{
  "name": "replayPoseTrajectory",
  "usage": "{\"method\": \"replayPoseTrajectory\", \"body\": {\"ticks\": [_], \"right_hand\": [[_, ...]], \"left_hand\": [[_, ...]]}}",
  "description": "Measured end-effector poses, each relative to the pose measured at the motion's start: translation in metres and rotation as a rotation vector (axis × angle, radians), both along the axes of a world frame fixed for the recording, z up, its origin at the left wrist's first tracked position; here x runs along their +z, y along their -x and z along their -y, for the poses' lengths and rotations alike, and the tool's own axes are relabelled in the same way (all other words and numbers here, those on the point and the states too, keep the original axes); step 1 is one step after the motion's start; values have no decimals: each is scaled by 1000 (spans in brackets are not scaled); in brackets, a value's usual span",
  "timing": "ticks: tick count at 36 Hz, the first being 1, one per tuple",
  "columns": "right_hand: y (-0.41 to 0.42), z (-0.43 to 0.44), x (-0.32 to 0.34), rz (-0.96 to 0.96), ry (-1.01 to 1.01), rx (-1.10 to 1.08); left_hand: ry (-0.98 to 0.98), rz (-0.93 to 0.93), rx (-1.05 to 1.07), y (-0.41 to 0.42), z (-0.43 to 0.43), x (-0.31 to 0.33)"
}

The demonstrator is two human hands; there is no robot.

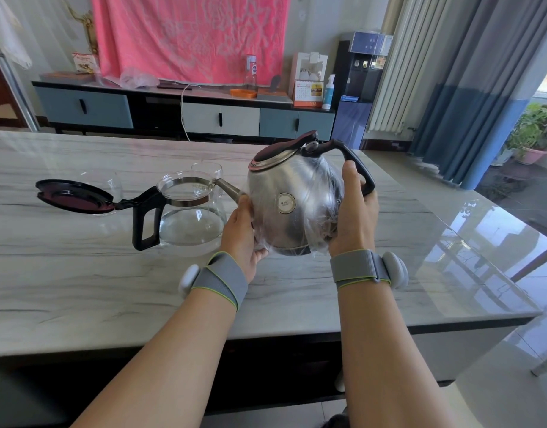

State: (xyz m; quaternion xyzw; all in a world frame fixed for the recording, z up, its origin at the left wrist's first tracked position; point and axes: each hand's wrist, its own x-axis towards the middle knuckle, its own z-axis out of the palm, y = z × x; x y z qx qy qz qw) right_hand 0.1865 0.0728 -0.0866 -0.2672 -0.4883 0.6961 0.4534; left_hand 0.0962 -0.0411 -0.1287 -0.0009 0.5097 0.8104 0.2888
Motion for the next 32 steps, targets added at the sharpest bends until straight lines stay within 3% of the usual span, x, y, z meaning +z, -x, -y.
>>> {"method": "replayPoseTrajectory", "body": {"ticks": [32], "right_hand": [[-2, 3, 4, 10, 11, -6]], "left_hand": [[-5, -13, -3, 0, -1, 0]]}}
